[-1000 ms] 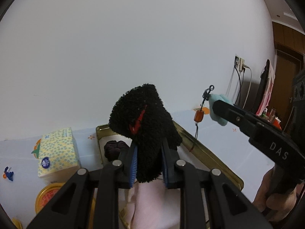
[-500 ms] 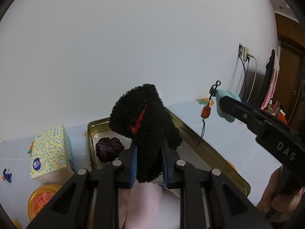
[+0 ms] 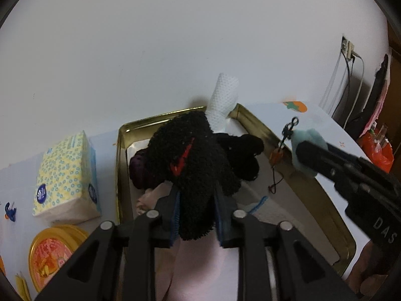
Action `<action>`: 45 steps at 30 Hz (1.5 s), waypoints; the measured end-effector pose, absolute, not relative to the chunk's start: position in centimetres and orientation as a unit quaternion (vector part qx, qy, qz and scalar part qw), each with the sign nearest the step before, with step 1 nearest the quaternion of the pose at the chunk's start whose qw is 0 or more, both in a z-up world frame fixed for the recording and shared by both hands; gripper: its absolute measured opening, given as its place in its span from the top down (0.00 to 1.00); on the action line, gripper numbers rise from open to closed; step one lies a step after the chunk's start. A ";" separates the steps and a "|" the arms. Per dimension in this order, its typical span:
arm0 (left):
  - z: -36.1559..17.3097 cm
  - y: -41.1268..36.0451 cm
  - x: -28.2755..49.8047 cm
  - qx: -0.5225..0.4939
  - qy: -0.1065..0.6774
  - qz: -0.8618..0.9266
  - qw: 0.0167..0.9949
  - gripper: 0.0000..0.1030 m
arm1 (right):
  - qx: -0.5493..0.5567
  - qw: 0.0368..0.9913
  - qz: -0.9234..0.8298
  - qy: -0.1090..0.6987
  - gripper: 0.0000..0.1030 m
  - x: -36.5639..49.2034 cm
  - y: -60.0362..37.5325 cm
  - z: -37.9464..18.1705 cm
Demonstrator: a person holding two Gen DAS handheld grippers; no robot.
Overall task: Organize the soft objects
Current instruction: 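Carry the black sock and teal plush over the gold tray with both grippers, then open both grippers to drop the sock and teal plush into the tray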
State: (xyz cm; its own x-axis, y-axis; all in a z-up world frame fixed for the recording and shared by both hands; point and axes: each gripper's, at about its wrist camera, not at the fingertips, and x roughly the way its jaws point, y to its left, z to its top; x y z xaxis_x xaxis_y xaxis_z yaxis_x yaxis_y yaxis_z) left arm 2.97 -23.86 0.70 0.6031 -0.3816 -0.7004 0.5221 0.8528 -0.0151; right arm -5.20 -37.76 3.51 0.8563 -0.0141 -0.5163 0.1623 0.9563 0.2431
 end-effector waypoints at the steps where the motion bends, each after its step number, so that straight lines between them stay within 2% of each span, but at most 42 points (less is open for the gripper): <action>1: 0.8 -23.9 2.8 0.102 0.364 -0.251 0.891 0.65 | 0.146 0.952 -0.036 0.267 0.69 -5.2 -37.7 3.4; 3: 1.1 -23.9 2.3 0.110 0.352 -0.244 0.897 0.33 | 0.152 0.948 -0.019 0.278 0.66 -4.9 -37.4 3.2; 6: 1.9 -23.2 1.5 0.114 0.322 -0.231 0.911 0.09 | 0.150 0.947 -0.013 0.282 0.50 -5.0 -37.4 3.3; 7: 2.2 -22.8 1.2 0.114 0.310 -0.227 0.916 0.05 | 0.152 0.949 -0.012 0.276 0.41 -5.3 -37.5 3.6; 8: 2.5 -22.3 0.9 0.112 0.298 -0.222 0.922 0.01 | 0.155 0.952 -0.011 0.263 0.38 -5.7 -37.7 3.9; 13: 3.9 -18.8 0.6 0.086 0.275 -0.207 0.935 0.01 | 0.158 0.963 -0.032 0.217 0.38 -7.0 -38.9 5.2; 15: 4.1 -17.7 0.5 0.080 0.274 -0.205 0.936 0.01 | 0.156 0.962 -0.042 0.221 0.43 -6.3 -39.7 5.9; 16: 4.2 -17.2 0.5 0.077 0.274 -0.204 0.937 0.01 | 0.153 0.962 -0.044 0.224 0.48 -5.8 -40.0 6.5; 21: 4.3 -15.7 0.8 0.064 0.279 -0.205 0.936 0.01 | 0.154 0.950 -0.043 0.268 0.48 1.1 -42.2 9.6; 22: 4.3 -15.7 0.7 0.064 0.279 -0.205 0.936 0.01 | 0.162 0.945 -0.043 0.282 0.54 2.7 -42.6 9.7; 23: 4.3 -15.2 0.7 0.063 0.278 -0.205 0.936 0.01 | 0.171 0.938 -0.042 0.299 0.66 4.7 -43.0 9.7; 26: 4.0 -14.2 0.7 0.059 0.280 -0.200 0.937 0.01 | 0.194 0.921 -0.040 0.334 0.73 8.5 -43.5 8.9; 28: 3.7 -13.5 0.7 0.054 0.286 -0.198 0.936 0.01 | 0.184 0.915 -0.056 0.355 0.83 10.3 -43.3 7.9; 34: 3.2 -11.9 0.9 0.039 0.294 -0.195 0.935 0.01 | 0.236 0.877 -0.041 0.417 0.83 12.4 -43.7 3.8; 39: 3.1 -11.4 0.7 0.028 0.300 -0.207 0.931 0.01 | 0.250 0.858 -0.024 0.448 0.83 10.0 -42.7 2.3; 43: 3.4 -11.0 0.6 0.020 0.298 -0.209 0.931 0.01 | 0.225 0.907 -0.065 0.350 0.83 8.0 -44.0 6.8; 45: 3.5 -10.9 0.7 0.014 0.299 -0.211 0.931 0.01 | 0.230 0.916 -0.080 0.320 0.62 8.1 -44.7 8.3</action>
